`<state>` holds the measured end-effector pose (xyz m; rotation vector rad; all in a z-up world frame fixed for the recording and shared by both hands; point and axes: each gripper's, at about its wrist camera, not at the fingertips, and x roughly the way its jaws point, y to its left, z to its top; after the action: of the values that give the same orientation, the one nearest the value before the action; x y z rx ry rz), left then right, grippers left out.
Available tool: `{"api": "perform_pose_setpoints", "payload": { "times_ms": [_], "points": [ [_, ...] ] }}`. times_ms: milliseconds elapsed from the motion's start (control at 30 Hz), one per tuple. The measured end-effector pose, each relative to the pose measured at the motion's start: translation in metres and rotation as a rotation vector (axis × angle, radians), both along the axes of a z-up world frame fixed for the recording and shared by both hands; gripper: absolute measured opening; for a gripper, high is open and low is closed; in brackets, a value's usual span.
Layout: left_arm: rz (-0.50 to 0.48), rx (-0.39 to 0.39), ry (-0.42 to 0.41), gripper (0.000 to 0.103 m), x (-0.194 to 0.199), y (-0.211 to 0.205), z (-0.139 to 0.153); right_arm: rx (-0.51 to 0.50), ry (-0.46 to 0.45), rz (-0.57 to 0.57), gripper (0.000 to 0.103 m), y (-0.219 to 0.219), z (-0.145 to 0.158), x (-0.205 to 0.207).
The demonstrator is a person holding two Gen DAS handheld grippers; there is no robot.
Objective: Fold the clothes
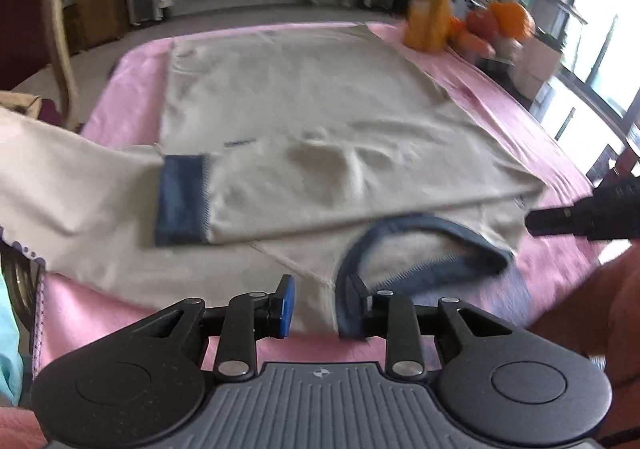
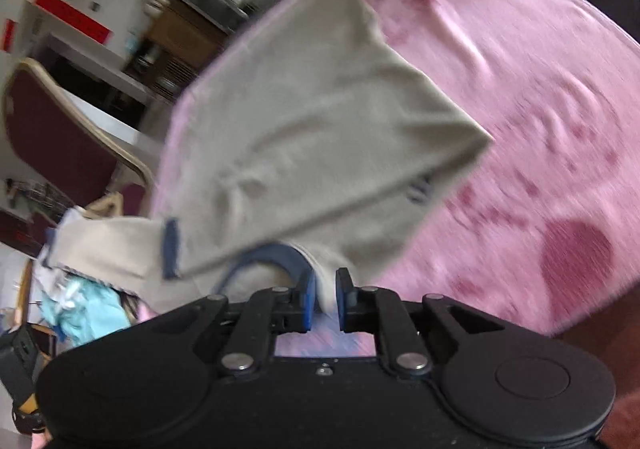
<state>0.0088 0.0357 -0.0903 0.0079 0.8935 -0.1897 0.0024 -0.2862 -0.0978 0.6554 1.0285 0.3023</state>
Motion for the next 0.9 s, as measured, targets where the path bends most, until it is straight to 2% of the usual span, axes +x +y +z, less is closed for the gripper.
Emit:
{"api": "perform_pose_setpoints", "payload": {
  "times_ms": [100, 167, 233, 333, 400, 567, 633, 700, 767, 833, 900],
  "points": [
    [0.014, 0.027, 0.073, 0.029, 0.010, -0.004, -0.015, 0.015, -0.002, 0.019, 0.013, 0.012, -0.007, 0.015],
    [0.006, 0.055, 0.097, 0.033, 0.011, -0.007, -0.020, -0.034, 0.032, 0.046, 0.013, 0.022, -0.014, 0.021],
    [-0.001, 0.060, 0.104, 0.033, 0.009, -0.007, -0.017, -0.102, 0.047, 0.068, 0.013, 0.031, -0.015, 0.021],
    [0.041, 0.028, 0.086, 0.032, 0.005, 0.004, -0.007, -0.102, 0.017, 0.072, 0.017, 0.030, -0.005, 0.016],
    [0.101, 0.017, 0.018, 0.032, 0.002, 0.015, 0.010, -0.077, -0.014, 0.064, 0.017, 0.029, 0.010, 0.015],
    [0.311, -0.109, -0.138, 0.032, -0.008, 0.079, 0.061, -0.030, -0.148, 0.056, 0.019, 0.047, 0.069, 0.019],
    [0.403, -0.186, -0.210, 0.031, -0.017, 0.115, 0.084, 0.023, -0.202, 0.046, 0.022, 0.064, 0.093, 0.027],
    [0.476, -0.292, -0.290, 0.032, -0.028, 0.154, 0.102, 0.064, -0.254, 0.029, 0.031, 0.083, 0.113, 0.035],
    [0.571, -0.377, -0.375, 0.033, -0.040, 0.192, 0.117, 0.079, -0.297, -0.003, 0.031, 0.103, 0.127, 0.045],
    [0.676, -0.417, -0.442, 0.034, -0.050, 0.228, 0.124, 0.128, -0.299, -0.018, 0.032, 0.123, 0.131, 0.057],
    [0.777, -0.445, -0.470, 0.039, -0.054, 0.260, 0.124, 0.186, -0.289, -0.027, 0.034, 0.144, 0.133, 0.068]
  ]
}}
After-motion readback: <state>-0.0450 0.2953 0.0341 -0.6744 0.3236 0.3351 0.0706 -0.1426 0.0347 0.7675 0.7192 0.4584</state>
